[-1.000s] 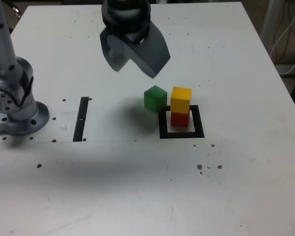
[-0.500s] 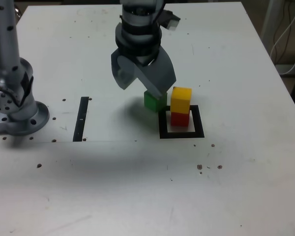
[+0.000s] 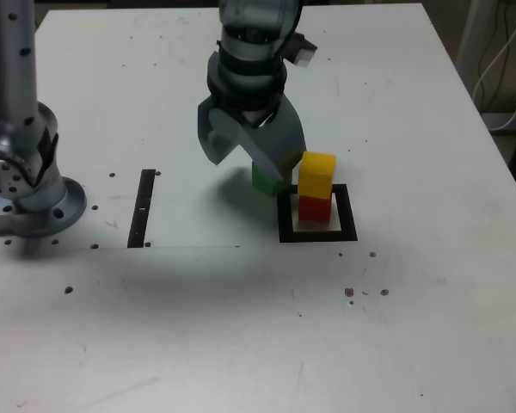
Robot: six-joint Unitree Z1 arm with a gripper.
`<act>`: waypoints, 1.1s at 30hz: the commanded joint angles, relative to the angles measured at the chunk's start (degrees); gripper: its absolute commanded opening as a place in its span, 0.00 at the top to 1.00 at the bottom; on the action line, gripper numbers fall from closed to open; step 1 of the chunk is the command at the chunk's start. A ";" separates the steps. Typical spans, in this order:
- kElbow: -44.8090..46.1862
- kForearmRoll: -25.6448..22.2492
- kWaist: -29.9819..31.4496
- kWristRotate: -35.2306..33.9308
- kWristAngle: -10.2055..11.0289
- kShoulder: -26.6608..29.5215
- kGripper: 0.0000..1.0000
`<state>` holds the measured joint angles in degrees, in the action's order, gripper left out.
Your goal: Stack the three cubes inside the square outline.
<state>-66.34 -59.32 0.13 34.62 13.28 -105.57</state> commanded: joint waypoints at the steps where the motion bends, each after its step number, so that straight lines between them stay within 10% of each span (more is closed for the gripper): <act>1: 0.15 0.30 -0.24 -0.08 0.08 -0.55 0.03; 33: 1.32 3.67 -1.35 -0.26 0.87 -5.62 0.18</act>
<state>-65.40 -55.67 -1.03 34.45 14.03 -110.03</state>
